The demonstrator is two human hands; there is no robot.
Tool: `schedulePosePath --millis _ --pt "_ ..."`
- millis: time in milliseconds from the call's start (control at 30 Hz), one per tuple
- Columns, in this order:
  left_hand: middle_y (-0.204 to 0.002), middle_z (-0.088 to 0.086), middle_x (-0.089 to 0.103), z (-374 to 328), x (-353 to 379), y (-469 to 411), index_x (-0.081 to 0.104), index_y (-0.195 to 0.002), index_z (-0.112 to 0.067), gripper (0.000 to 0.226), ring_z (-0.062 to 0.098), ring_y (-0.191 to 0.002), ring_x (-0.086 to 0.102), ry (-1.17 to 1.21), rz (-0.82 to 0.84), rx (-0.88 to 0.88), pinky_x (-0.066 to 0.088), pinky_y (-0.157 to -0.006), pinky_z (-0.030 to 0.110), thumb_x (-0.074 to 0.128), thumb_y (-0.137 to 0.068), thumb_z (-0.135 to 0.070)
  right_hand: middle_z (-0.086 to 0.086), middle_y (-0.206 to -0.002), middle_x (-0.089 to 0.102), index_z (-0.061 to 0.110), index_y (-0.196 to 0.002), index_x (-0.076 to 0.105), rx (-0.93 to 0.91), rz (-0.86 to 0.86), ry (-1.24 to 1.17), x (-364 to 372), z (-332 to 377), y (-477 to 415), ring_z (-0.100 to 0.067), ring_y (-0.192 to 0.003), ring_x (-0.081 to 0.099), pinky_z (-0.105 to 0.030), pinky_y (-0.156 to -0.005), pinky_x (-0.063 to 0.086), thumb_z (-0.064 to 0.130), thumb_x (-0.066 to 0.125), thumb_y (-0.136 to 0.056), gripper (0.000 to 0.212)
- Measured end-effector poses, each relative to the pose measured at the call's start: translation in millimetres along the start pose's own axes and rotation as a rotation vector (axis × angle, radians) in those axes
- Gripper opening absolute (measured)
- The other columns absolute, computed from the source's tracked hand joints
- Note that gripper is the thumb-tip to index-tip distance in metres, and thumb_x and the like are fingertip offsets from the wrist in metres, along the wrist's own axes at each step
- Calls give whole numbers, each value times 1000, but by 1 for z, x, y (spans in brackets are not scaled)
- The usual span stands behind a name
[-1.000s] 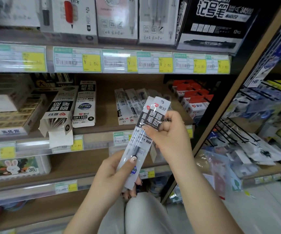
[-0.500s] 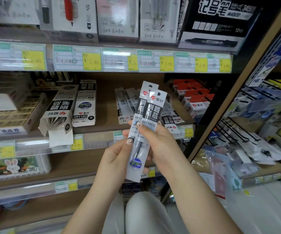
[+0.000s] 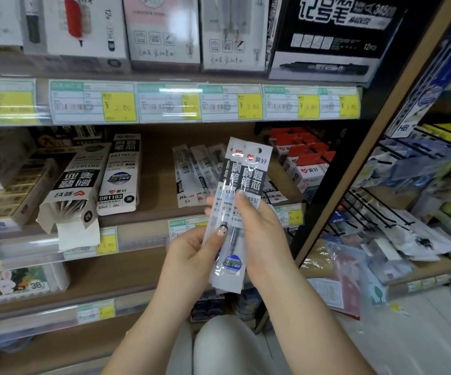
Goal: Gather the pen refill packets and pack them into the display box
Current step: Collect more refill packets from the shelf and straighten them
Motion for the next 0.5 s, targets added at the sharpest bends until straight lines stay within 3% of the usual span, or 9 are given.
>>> schedulePosePath --millis 167,233,333,400,500 --pt "-52 -7 60 -8 -2 -11 66 -60 -27 39 3 -49 51 -210 46 57 43 -51 23 48 -95 -26 -6 -85 75 14 -103 63 -28 -71 20 -14 3 -6 -19 -79 72 -32 -64 57 20 50 -95 16" --pt "-64 -3 67 -7 -12 -29 67 -73 -21 27 11 -61 62 -356 -73 143 54 -61 33 51 -93 -28 -4 -82 75 13 -102 63 -56 -124 39 -21 6 -8 -18 -76 72 -32 -64 56 21 50 -95 16" --pt "-86 7 67 -7 -22 -68 65 -90 -9 12 26 -84 61 -747 -241 300 49 -70 35 56 -89 -17 -1 -77 74 14 -99 63 -76 -166 46 -28 8 -10 -13 -70 71 -26 -59 55 19 49 -96 15" --pt "-102 18 62 -6 -21 -95 62 -95 -3 18 38 -97 55 -926 -268 367 46 -77 41 55 -83 -15 -2 -81 74 14 -100 63 -66 -185 57 -31 7 -11 -13 -71 71 -27 -58 54 19 50 -96 15" --pt "-128 15 53 -5 -16 -121 51 -122 -13 39 39 -115 48 -1137 -137 96 43 -89 44 54 -88 -32 0 -78 74 16 -97 64 -59 -192 63 -32 3 -11 -12 -70 71 -28 -61 54 20 50 -96 14"
Point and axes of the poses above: each hand's wrist, its own y-axis away from the middle knuckle, its own x-axis out of the palm, z = x × y, the point moved 1 cm from there along -y, towards the middle knuckle
